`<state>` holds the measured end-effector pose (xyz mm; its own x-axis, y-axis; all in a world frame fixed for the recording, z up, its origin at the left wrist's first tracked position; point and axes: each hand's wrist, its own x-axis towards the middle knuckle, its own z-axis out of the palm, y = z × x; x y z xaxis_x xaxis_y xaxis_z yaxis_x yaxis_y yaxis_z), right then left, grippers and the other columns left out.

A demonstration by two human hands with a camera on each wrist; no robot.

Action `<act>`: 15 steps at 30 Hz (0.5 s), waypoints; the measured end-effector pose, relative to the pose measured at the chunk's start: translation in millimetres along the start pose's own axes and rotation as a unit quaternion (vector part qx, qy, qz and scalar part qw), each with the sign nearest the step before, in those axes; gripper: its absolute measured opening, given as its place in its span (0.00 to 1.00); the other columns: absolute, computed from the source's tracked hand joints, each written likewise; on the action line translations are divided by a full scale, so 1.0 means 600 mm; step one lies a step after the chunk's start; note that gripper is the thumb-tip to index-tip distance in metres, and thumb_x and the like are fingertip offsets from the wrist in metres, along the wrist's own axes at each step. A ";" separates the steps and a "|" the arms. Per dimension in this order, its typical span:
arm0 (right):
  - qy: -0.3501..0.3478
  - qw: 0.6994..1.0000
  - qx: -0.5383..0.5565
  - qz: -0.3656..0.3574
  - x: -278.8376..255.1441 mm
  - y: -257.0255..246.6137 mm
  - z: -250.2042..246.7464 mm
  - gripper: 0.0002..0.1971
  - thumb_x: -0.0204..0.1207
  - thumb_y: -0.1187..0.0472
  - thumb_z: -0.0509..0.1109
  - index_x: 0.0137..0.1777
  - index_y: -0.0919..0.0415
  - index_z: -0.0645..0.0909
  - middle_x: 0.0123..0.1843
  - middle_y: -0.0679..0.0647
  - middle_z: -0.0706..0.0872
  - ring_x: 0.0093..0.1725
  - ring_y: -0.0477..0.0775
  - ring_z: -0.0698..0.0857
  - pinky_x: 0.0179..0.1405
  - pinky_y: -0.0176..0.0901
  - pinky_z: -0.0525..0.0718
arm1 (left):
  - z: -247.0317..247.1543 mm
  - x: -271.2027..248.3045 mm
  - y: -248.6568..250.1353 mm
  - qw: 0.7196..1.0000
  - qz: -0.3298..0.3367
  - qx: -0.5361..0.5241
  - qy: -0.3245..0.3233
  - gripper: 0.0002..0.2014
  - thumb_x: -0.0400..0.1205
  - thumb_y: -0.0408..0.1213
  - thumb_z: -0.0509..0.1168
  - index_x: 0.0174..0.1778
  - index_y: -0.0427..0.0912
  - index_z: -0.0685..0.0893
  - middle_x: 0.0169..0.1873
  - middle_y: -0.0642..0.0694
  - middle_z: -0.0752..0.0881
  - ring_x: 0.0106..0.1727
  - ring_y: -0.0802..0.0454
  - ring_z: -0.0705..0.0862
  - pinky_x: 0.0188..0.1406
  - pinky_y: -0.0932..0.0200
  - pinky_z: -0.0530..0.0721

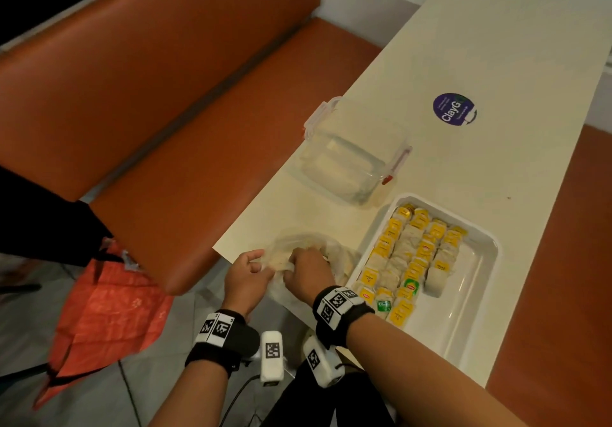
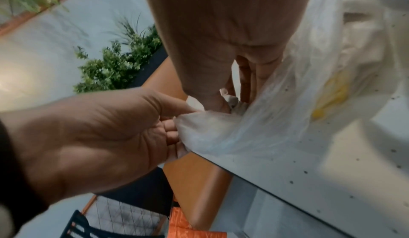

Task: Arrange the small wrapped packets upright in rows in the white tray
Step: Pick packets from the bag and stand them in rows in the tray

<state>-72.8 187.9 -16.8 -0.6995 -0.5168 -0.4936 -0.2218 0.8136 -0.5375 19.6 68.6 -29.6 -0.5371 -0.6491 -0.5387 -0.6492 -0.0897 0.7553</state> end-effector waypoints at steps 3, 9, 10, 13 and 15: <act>-0.014 0.999 0.032 0.011 0.005 0.007 -0.010 0.14 0.80 0.61 0.71 0.63 0.63 0.86 0.63 0.62 0.89 0.64 0.64 0.86 0.57 0.45 0.81 | 0.001 0.002 0.000 1.000 0.004 0.022 0.005 0.16 0.80 0.33 0.77 0.59 0.56 0.85 0.50 0.48 0.90 0.53 0.47 0.91 0.58 0.46 0.90; -0.017 0.999 0.028 0.014 0.006 0.020 -0.025 0.14 0.79 0.63 0.72 0.63 0.62 0.87 0.65 0.60 0.89 0.67 0.61 0.85 0.58 0.40 0.78 | -0.006 0.001 0.002 1.000 0.000 0.017 0.017 0.14 0.76 0.38 0.75 0.55 0.58 0.86 0.52 0.47 0.92 0.53 0.46 0.91 0.60 0.40 0.91; -0.020 1.000 0.018 0.008 0.004 0.019 -0.025 0.15 0.79 0.63 0.72 0.65 0.62 0.86 0.66 0.60 0.88 0.67 0.62 0.85 0.58 0.41 0.78 | -0.008 -0.001 0.003 1.000 -0.003 0.012 0.014 0.14 0.76 0.37 0.76 0.54 0.58 0.86 0.52 0.47 0.92 0.53 0.47 0.92 0.60 0.40 0.91; -0.022 0.998 -0.044 -0.031 -0.008 0.009 -0.014 0.18 0.80 0.61 0.72 0.69 0.60 0.81 0.68 0.62 0.83 0.64 0.64 0.84 0.53 0.45 0.79 | -0.008 -0.006 0.004 1.000 0.002 0.005 -0.004 0.15 0.81 0.32 0.76 0.56 0.58 0.86 0.52 0.48 0.92 0.54 0.48 0.91 0.60 0.42 0.91; -0.005 0.993 -0.105 -0.054 -0.015 0.001 -0.006 0.18 0.81 0.60 0.72 0.69 0.60 0.79 0.67 0.64 0.80 0.60 0.67 0.86 0.51 0.50 0.83 | -0.008 -0.009 0.002 1.000 0.003 0.004 -0.016 0.16 0.81 0.34 0.76 0.59 0.59 0.86 0.53 0.48 0.92 0.55 0.49 0.92 0.59 0.43 0.91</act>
<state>-68.8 193.9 -10.2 -0.6578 -0.6060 -0.4473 -0.4333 0.7902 -0.4335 24.3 68.4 -23.7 -0.5583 -0.6248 -0.5458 -0.6503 -0.0789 0.7556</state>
